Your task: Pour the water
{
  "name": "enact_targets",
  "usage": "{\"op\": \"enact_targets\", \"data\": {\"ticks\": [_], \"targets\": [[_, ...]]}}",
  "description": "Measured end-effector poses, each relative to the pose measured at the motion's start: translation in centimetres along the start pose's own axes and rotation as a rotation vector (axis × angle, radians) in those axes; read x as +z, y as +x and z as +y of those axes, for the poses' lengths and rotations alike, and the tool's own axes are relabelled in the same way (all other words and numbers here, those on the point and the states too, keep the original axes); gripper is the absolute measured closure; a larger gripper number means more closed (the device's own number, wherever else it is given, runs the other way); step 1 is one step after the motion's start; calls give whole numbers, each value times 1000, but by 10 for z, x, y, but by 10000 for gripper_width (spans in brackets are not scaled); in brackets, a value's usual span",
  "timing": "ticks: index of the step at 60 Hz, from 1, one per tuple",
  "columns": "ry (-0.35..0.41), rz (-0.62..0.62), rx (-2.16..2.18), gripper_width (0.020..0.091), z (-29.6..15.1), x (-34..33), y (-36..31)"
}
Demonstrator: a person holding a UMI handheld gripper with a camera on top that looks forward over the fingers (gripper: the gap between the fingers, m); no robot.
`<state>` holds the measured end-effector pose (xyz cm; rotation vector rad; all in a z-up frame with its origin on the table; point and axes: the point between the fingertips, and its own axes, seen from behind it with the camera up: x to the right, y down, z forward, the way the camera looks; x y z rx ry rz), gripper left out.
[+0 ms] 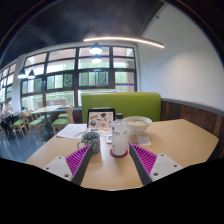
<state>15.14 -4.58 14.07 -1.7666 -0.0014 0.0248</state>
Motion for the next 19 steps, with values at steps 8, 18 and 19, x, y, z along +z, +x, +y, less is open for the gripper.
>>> {"op": "enact_targets", "data": {"ticks": [8, 18, 19], "targets": [[19, 3, 32, 277, -2, -52, -5], [34, -3, 29, 275, 4, -99, -11], [35, -7, 29, 275, 5, -102, -12]]}}
